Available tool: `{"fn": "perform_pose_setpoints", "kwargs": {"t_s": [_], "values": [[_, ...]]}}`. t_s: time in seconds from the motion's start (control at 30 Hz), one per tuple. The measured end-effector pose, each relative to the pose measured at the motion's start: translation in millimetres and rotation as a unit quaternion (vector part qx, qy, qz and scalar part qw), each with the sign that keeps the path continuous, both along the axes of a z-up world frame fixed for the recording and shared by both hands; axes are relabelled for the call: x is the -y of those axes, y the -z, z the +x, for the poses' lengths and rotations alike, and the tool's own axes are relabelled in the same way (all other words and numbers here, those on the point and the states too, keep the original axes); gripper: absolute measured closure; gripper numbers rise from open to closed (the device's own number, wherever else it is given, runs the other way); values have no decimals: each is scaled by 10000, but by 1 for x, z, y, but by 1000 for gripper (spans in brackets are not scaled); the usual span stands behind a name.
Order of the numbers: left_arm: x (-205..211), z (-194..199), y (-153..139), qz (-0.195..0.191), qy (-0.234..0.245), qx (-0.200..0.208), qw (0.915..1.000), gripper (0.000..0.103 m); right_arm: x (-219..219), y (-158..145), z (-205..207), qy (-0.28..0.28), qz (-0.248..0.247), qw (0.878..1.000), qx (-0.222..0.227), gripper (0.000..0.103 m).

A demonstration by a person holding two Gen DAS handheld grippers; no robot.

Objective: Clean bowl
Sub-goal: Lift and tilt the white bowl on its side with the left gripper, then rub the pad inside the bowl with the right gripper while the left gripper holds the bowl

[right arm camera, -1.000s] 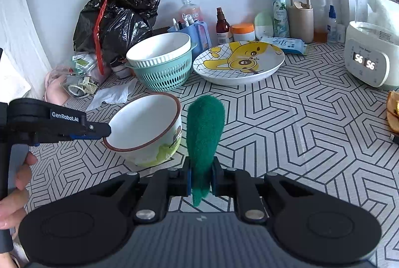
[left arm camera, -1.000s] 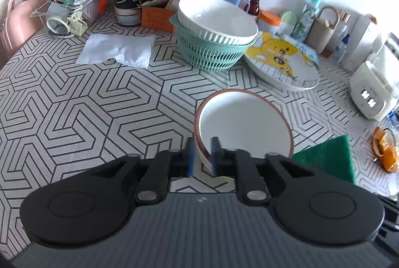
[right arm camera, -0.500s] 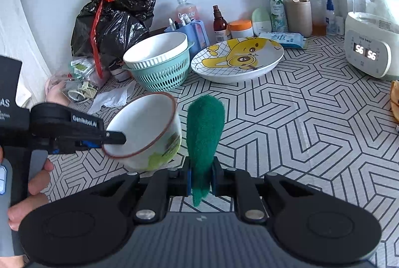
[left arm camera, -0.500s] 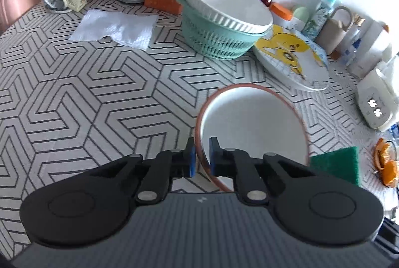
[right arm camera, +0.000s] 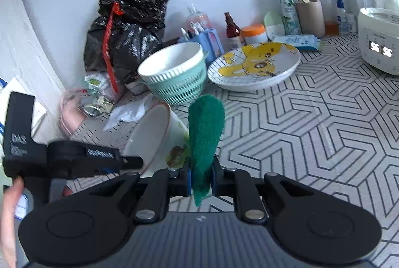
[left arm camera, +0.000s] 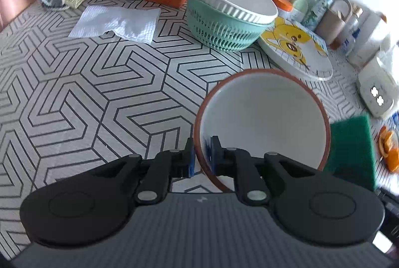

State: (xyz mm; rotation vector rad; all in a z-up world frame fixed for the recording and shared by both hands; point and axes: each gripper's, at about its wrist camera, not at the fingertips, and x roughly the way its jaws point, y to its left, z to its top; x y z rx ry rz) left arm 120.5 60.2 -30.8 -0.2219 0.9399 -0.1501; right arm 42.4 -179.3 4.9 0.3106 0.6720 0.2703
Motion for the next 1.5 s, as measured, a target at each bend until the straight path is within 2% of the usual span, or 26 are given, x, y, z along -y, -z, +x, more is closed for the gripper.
{"fn": "perform_pose_setpoints", "kwargs": {"t_s": [0.1, 0.17, 0.23, 0.33, 0.57, 0.7, 0.87, 1.03, 1.17, 1.37, 1.5], "values": [[-1, -2, 5, 175, 99, -41, 9998, 80, -7, -4, 1, -84, -30, 9999, 73, 89], [-2, -4, 7, 314, 92, -10, 9995, 78, -11, -7, 2, -141, -47, 9998, 120, 89], [-2, -6, 6, 646, 78, 69, 9979, 77, -15, -8, 4, -198, -24, 9997, 133, 89], [-3, -7, 5, 805, 119, 80, 9967, 76, -21, -8, 6, -261, 7, 9995, 150, 89], [-5, -12, 8, 892, 245, 263, 9954, 75, -31, -7, 6, -233, -167, 9993, 226, 89], [-5, -17, 10, 904, 283, 406, 9947, 75, -36, -8, 2, -99, -498, 9980, 374, 89], [-6, -20, 12, 883, 268, 464, 9947, 73, -42, -7, -7, -537, -392, 9965, 503, 89], [4, -32, 15, 1253, 346, 774, 9885, 71, -55, -8, -17, -789, -453, 9943, 557, 89], [5, -39, 17, 1284, 338, 933, 9867, 70, -60, -6, -18, -912, -337, 9940, 501, 89], [-2, -44, 22, 1106, 398, 1113, 9868, 70, -61, -4, -17, -1091, -166, 9930, 417, 89], [1, -47, 23, 1353, 627, 1232, 9811, 69, -56, -2, -16, -1102, -19, 9933, 344, 89]]}}
